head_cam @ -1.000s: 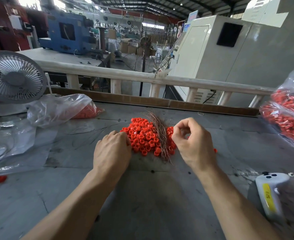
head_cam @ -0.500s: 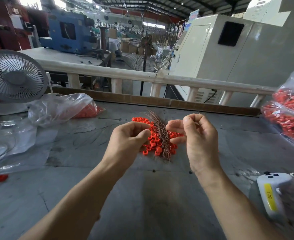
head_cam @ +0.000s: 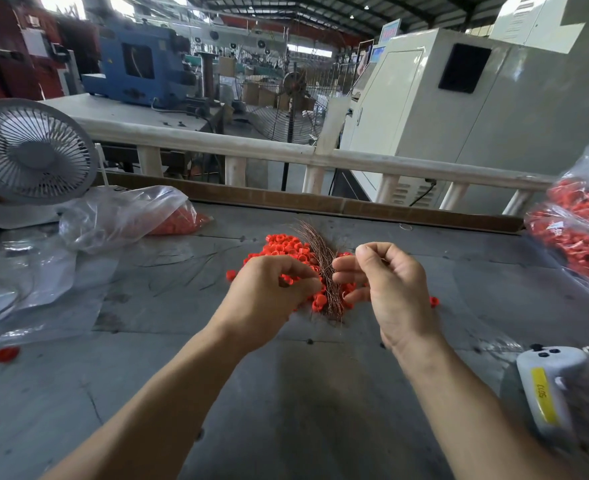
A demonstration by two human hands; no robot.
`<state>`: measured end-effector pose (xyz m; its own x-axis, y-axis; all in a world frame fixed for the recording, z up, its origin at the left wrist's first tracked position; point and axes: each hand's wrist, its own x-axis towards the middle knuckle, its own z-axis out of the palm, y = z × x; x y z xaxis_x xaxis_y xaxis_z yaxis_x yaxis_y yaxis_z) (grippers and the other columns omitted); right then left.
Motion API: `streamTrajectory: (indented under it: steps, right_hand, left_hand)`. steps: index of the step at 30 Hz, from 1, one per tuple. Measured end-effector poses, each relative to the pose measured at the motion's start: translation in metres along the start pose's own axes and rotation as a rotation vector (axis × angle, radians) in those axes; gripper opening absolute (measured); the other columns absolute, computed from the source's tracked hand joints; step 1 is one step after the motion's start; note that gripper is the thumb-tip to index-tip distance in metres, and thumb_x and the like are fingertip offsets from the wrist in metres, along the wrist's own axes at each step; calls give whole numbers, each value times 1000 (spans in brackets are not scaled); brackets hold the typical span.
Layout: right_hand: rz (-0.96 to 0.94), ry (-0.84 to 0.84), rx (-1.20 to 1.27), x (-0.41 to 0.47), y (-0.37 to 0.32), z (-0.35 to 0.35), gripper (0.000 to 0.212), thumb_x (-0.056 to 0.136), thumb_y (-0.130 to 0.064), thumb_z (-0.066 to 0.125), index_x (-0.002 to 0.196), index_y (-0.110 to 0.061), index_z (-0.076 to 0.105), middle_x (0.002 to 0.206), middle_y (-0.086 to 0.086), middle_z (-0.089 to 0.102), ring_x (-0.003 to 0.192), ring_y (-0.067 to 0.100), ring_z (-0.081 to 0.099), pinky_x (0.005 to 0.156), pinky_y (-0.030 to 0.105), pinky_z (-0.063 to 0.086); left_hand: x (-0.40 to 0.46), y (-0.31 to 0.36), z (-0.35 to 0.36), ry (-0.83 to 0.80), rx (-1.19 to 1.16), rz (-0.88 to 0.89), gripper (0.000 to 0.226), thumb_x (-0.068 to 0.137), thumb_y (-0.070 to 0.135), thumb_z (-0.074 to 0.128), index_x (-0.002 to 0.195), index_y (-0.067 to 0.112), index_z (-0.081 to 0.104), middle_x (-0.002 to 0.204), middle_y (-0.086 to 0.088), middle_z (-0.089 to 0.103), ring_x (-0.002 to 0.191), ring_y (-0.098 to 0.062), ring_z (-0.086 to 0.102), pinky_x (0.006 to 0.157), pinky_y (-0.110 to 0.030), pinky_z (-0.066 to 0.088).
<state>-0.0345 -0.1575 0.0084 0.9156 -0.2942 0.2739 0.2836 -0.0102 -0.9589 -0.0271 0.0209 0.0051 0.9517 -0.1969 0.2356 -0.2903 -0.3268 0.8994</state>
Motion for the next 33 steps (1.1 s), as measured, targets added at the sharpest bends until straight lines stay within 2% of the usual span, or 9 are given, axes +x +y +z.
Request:
streamTrajectory:
  steps: [3, 6, 9, 12, 16, 22, 26, 30, 33]
  right_hand:
    - [8, -9, 10, 0, 2, 1, 13, 105, -15, 56, 95, -12, 62, 86, 10, 79, 70, 22, 76, 45, 23, 51]
    - [27, -23, -1, 1, 2, 0, 5, 104, -18, 60, 104, -14, 62, 91, 7, 79, 70, 21, 75, 45, 24, 51]
    - [-12, -1, -257, 4, 4, -7, 5, 102, -20, 63, 105, -24, 65, 89, -4, 78, 66, 15, 73, 49, 27, 51]
    - [-55, 17, -602, 5, 9, -10, 13, 97, -25, 67, 84, -26, 70, 77, -6, 75, 65, 13, 71, 64, 33, 54]
    - [-46, 8, -751, 7, 11, -13, 16, 93, -28, 70, 77, -26, 70, 74, -8, 74, 70, 14, 70, 73, 33, 57]
    - [-14, -68, -869, 15, 3, -29, 18, 91, -28, 73, 73, -27, 71, 71, -9, 73, 64, 13, 65, 69, 33, 56]
    - [105, -198, -939, 16, -8, -41, 30, 81, -53, 81, 70, -27, 70, 56, -8, 65, 56, 12, 58, 60, 31, 47]
    - [290, -381, -1022, 13, -13, -41, 50, 76, -63, 82, 74, -14, 74, 51, -7, 59, 48, 8, 49, 58, 28, 42]
    - [312, -422, -1044, 9, -13, -37, 33, 76, -56, 85, 70, -24, 78, 63, -3, 72, 59, 6, 60, 59, 23, 47]
  left_hand:
    - [-1, -1, 4, -25, 175, 57, 3, 88, 29, 78, 90, 28, 80, 69, 18, 70, 65, 3, 63, 62, -11, 47]
    - [0, -1, 1, 66, 239, 50, 3, 87, 32, 79, 90, 31, 80, 73, 20, 70, 69, 4, 63, 64, -13, 46]
    - [3, -6, -13, 228, 398, -17, 6, 90, 34, 75, 93, 31, 79, 85, 14, 74, 80, -9, 68, 72, -30, 56]
    - [6, -16, -30, 356, 637, -106, 10, 91, 31, 69, 88, 26, 77, 85, 5, 73, 80, -25, 66, 62, -29, 44]
    - [10, -31, -43, 392, 759, -197, 11, 90, 24, 65, 84, 20, 73, 88, -1, 68, 85, -29, 59, 68, -35, 45]
    - [12, -35, -41, 376, 758, -163, 14, 95, 29, 67, 101, 20, 75, 116, -2, 65, 112, -29, 54, 89, -41, 47]
    - [10, -25, -30, 360, 633, -72, 6, 93, 31, 69, 92, 28, 74, 97, 5, 71, 93, -22, 65, 75, -34, 52]
    - [7, -15, -13, 173, 347, -23, 10, 88, 29, 77, 80, 31, 72, 75, 14, 69, 69, -3, 65, 60, -19, 47]
    - [4, -9, 0, 10, 172, 17, 7, 88, 24, 78, 83, 25, 74, 69, 8, 72, 64, -10, 67, 60, -23, 51]
